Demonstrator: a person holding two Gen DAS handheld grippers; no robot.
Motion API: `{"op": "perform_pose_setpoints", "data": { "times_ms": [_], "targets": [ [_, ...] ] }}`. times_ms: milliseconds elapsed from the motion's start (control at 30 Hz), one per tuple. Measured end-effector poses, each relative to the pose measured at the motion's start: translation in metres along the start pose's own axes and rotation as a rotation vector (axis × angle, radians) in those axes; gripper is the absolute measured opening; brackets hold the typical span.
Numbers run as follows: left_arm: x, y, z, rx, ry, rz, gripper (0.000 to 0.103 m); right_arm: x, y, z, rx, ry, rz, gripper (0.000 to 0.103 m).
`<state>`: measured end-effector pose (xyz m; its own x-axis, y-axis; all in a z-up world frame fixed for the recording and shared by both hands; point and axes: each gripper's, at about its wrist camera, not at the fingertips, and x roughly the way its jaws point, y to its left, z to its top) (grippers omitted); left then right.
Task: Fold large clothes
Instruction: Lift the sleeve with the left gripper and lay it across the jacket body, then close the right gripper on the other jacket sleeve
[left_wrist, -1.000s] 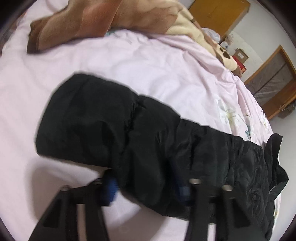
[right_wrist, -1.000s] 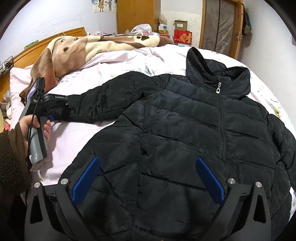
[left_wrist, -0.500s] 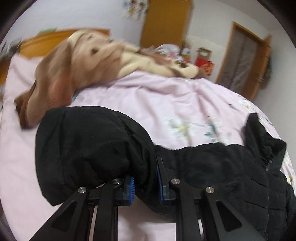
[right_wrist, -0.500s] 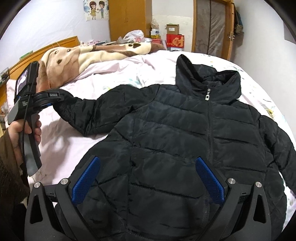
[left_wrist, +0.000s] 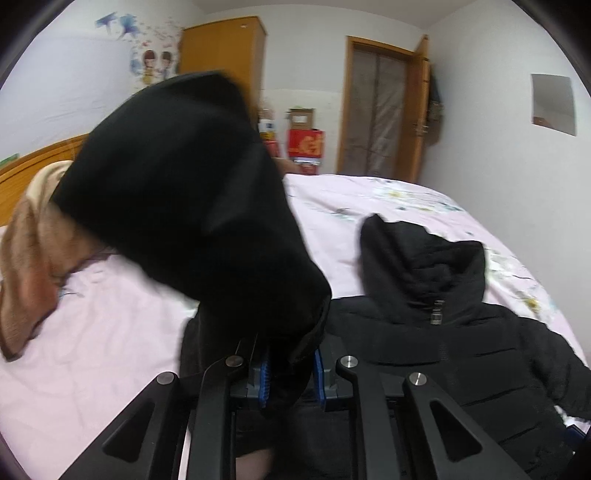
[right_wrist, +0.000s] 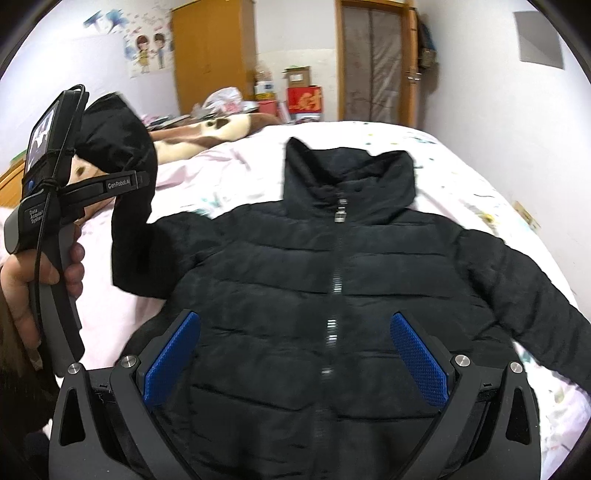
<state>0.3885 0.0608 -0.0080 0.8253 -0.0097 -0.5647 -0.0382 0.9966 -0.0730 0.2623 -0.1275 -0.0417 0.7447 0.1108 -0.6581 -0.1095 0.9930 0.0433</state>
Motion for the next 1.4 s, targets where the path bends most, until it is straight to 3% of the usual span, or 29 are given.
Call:
{"op": "perform_pose_setpoints", "data": {
  "times_ms": [400, 633, 800, 933, 1133, 1267, 1400],
  "targets": [
    [0.026, -0.124, -0.026, 0.088, 0.080, -0.192, 0.017, -0.008, -0.084, -0.006, 0.126, -0.009, -0.135, 0.102],
    [0.053, -0.161, -0.059, 0.117, 0.165, -0.224, 0.017, -0.005, -0.115, -0.019, 0.163, 0.025, -0.187, 0.102],
    [0.074, -0.153, -0.079, 0.103, 0.288, -0.284, 0.023, 0.010, -0.129, -0.018, 0.200, 0.051, -0.180, 0.102],
    [0.066, -0.136, -0.088, 0.117, 0.292, -0.332, 0.070, 0.019, -0.139, -0.003, 0.235, 0.028, -0.159, 0.102],
    [0.037, -0.094, -0.077, 0.051, 0.279, -0.388, 0.085, 0.067, -0.139, 0.023, 0.241, 0.080, -0.078, 0.102],
    [0.024, -0.064, -0.063, 0.079, 0.227, -0.312, 0.085, 0.116, -0.128, 0.033, 0.202, 0.142, -0.031, 0.102],
    [0.034, -0.025, -0.050, 0.044, 0.223, -0.151, 0.086, 0.162, -0.118, 0.034, 0.177, 0.228, -0.042, 0.098]
  ]
}}
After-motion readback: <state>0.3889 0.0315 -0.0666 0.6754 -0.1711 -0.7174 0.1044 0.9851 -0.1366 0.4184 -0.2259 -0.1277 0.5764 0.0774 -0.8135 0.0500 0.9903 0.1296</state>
